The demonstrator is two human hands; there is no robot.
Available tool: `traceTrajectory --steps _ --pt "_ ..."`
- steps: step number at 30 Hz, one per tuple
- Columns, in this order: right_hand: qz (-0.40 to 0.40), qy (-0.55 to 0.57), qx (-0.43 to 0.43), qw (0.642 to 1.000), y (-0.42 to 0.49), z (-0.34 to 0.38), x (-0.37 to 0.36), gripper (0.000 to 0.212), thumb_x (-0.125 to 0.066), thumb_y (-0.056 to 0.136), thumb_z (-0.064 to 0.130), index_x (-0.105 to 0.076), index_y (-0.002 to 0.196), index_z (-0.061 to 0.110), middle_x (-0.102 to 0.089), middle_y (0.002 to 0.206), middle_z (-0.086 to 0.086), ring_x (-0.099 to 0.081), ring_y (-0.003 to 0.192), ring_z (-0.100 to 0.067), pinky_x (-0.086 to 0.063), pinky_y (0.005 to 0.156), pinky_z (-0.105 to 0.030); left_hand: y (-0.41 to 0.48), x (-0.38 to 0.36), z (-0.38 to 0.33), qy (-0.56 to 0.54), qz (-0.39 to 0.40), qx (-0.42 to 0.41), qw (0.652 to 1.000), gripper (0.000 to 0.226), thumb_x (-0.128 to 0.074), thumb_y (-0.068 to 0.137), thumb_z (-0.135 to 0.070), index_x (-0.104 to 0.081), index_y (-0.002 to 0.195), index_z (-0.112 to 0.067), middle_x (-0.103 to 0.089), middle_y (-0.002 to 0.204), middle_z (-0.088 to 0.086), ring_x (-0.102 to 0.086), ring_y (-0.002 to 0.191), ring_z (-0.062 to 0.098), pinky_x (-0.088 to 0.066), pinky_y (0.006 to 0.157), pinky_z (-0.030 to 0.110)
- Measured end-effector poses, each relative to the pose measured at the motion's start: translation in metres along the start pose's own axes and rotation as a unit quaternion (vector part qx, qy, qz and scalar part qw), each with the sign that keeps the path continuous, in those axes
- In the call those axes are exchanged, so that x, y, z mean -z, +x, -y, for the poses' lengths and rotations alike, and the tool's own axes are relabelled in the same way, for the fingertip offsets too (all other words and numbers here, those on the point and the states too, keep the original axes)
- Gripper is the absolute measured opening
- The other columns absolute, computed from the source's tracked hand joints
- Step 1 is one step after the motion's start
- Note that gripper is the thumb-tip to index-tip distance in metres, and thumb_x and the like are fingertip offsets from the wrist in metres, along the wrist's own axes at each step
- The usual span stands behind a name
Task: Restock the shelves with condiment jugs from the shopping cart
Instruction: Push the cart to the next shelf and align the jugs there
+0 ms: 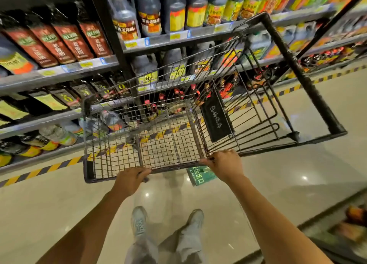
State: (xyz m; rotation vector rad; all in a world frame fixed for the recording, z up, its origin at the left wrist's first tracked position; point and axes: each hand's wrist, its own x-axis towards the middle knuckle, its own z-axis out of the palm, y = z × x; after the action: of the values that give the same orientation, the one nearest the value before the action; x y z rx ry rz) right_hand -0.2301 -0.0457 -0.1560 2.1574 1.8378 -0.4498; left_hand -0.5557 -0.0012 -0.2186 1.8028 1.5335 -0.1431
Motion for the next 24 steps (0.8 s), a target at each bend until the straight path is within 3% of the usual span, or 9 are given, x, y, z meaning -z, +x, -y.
traceTrajectory --steps 3,5,8,10,16,20,24 --pt "0.017 -0.007 0.004 1.0 -0.002 -0.025 -0.007 0.078 -0.025 0.085 0.084 -0.075 0.094 0.026 -0.071 0.083 0.004 -0.06 0.083 -0.016 -0.047 0.094 -0.034 -0.005 -0.018 -0.014 0.004 0.004 -0.01 1.0 0.086 -0.011 0.074 -0.079 -0.072 0.11 -0.031 -0.076 0.101 -0.006 -0.067 0.099 0.02 -0.043 0.091 0.035" --pt "0.028 -0.003 0.001 1.0 -0.004 -0.043 -0.012 0.089 -0.014 0.077 0.088 -0.075 0.094 0.026 -0.069 0.081 0.005 -0.055 0.08 -0.016 -0.046 0.091 -0.035 -0.008 -0.03 -0.028 -0.015 0.013 -0.008 1.0 0.089 -0.009 0.071 -0.081 -0.073 0.109 -0.031 -0.075 0.103 -0.01 -0.066 0.102 0.019 -0.04 0.093 0.035" --pt "0.028 0.01 0.01 1.0 -0.007 -0.07 -0.013 0.079 -0.025 0.083 0.086 -0.074 0.096 0.025 -0.07 0.083 0.006 -0.057 0.084 -0.015 -0.044 0.091 -0.034 -0.008 -0.05 -0.048 0.002 0.018 0.002 1.0 0.096 -0.005 0.068 -0.088 -0.07 0.118 -0.037 -0.071 0.119 -0.012 -0.062 0.116 0.019 -0.037 0.101 0.039" --pt "0.021 0.01 0.015 1.0 -0.01 -0.088 -0.014 0.073 -0.03 0.085 0.085 -0.073 0.096 0.026 -0.071 0.086 0.006 -0.061 0.087 -0.016 -0.045 0.091 -0.033 -0.006 -0.065 -0.057 -0.006 0.019 0.007 1.0 0.103 0.001 0.066 -0.095 -0.07 0.116 -0.04 -0.071 0.12 -0.013 -0.061 0.116 0.019 -0.038 0.103 0.043" --pt "-0.001 -0.01 0.044 0.999 -0.014 -0.141 -0.029 0.086 -0.013 0.081 0.089 -0.073 0.106 0.033 -0.071 0.094 0.01 -0.061 0.097 -0.017 -0.043 0.092 -0.036 -0.005 -0.096 -0.096 0.0 0.007 0.001 1.0 0.093 -0.009 0.072 -0.088 -0.07 0.119 -0.037 -0.069 0.126 -0.01 -0.06 0.12 0.022 -0.039 0.104 0.044" --pt "-0.019 0.002 0.045 0.999 -0.015 -0.171 -0.033 0.112 0.007 0.066 0.099 -0.074 0.108 0.034 -0.072 0.097 0.009 -0.059 0.099 -0.017 -0.04 0.089 -0.037 0.003 -0.115 -0.114 -0.002 0.003 -0.01 1.0 0.088 -0.007 0.077 -0.09 -0.072 0.112 -0.041 -0.073 0.114 -0.013 -0.065 0.111 0.02 -0.044 0.101 0.046" --pt "-0.017 0.006 0.008 1.0 -0.014 -0.193 -0.036 0.103 -0.008 0.065 0.098 -0.075 0.111 0.034 -0.072 0.094 0.006 -0.057 0.098 -0.018 -0.039 0.091 -0.038 0.009 -0.12 -0.145 0.021 0.002 -0.023 1.0 0.086 -0.01 0.075 -0.082 -0.071 0.118 -0.038 -0.072 0.117 -0.009 -0.064 0.112 0.023 -0.044 0.098 0.041"
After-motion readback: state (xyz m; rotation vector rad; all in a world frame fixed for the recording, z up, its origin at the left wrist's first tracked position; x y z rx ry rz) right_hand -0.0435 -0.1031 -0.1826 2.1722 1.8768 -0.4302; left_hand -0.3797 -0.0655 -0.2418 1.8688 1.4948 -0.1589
